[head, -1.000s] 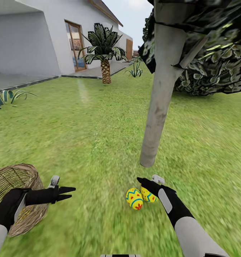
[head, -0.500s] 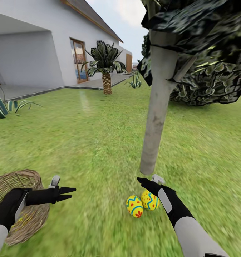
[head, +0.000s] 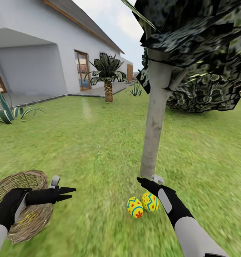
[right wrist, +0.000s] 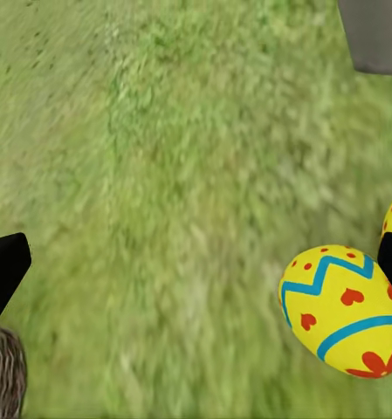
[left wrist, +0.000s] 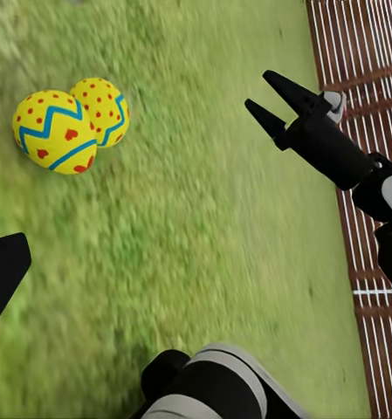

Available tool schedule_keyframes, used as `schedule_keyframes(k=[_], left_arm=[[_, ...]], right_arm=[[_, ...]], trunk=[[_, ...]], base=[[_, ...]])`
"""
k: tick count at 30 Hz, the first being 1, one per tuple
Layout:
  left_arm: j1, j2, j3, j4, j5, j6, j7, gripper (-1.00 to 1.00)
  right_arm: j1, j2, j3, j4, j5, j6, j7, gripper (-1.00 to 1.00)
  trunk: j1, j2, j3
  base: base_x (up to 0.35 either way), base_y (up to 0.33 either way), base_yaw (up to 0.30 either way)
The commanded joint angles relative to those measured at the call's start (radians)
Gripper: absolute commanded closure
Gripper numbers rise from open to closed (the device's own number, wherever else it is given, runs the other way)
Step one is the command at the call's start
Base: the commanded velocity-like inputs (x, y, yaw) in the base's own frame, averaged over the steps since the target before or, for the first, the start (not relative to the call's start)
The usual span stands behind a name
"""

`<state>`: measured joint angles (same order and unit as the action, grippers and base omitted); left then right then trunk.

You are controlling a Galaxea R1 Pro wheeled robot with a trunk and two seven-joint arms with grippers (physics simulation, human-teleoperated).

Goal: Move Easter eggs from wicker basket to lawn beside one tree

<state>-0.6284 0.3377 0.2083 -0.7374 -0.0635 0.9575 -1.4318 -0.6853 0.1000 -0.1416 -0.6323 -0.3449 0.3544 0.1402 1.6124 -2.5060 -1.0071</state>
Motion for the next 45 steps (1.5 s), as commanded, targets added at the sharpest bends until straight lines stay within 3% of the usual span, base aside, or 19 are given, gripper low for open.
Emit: schedule_keyframes(k=[1, 26, 45], left_arm=[[-0.001, 0.000, 0.003, 0.000, -0.007, 0.010, -0.007, -1.00], [-0.001, 0.002, 0.003, 0.000, -0.007, 0.010, -0.008, -1.00], [-0.001, 0.007, 0.005, 0.000, -0.005, 0.009, -0.012, -1.00]], right_arm=[[0.000, 0.001, -0.006, -0.001, -0.003, 0.007, 0.004, -1.00], [0.000, 0.002, -0.004, -0.001, -0.004, 0.011, 0.004, -1.00], [0.000, 0.003, -0.004, -0.001, -0.003, 0.011, 0.003, -1.00]], trunk=[[-0.001, 0.000, 0.003], [-0.012, 0.006, 0.087], [-0.012, 0.006, 0.060]], base=[[-0.002, 0.000, 0.094], [0.000, 0.000, 0.204], [-0.110, 0.073, 0.158]])
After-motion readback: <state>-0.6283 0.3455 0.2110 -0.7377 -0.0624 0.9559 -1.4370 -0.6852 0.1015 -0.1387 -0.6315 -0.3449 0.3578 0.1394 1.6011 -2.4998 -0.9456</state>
